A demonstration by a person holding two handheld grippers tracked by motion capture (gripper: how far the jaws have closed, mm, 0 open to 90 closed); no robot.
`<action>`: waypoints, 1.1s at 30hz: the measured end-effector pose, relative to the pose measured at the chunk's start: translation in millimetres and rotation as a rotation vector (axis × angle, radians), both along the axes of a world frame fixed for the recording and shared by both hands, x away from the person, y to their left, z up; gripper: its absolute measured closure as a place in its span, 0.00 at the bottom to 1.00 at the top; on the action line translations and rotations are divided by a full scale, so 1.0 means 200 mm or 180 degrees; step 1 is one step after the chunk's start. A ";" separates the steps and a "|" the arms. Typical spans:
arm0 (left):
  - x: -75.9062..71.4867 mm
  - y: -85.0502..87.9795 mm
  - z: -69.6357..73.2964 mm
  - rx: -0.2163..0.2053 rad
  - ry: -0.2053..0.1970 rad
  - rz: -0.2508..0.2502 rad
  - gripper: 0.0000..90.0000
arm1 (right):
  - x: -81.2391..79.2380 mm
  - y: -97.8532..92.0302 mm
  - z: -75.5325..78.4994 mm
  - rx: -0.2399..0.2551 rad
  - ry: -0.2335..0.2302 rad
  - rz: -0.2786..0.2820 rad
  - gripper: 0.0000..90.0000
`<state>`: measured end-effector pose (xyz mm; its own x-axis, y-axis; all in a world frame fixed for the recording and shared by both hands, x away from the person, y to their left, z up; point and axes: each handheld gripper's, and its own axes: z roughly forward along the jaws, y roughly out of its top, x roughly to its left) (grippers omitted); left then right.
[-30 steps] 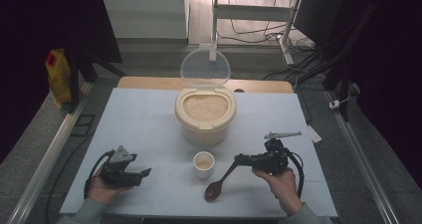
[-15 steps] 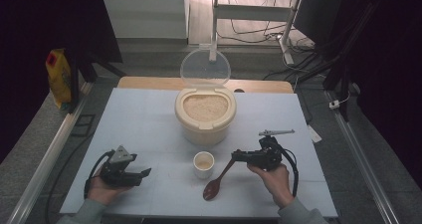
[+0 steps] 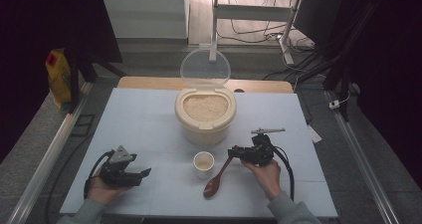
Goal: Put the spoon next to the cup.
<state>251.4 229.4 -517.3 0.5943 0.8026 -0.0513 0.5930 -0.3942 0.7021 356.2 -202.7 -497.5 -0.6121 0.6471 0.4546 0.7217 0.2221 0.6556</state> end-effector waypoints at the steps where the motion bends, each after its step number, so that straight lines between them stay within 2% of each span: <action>1: 0.00 0.00 0.00 0.0002 0.0001 0.0000 0.26 | 0.00 0.01 -0.01 -0.0025 -0.0015 -0.0011 0.72; 10: 0.00 0.00 0.00 0.0001 0.0004 -0.0010 0.26 | 0.02 0.03 -0.05 -0.0281 -0.0164 -0.0085 0.65; 21: 0.00 0.00 0.00 0.0006 0.0007 -0.0016 0.26 | 0.03 0.06 -0.10 -0.0690 -0.0330 -0.0153 0.56; 29: 0.00 0.00 0.00 0.0006 0.0004 -0.0018 0.26 | 0.04 0.05 -0.09 -0.0741 -0.0384 -0.0234 0.51; 33: 0.00 0.00 0.00 0.0004 0.0003 -0.0017 0.26 | 0.03 0.02 -0.07 -0.0697 -0.0470 -0.0254 0.49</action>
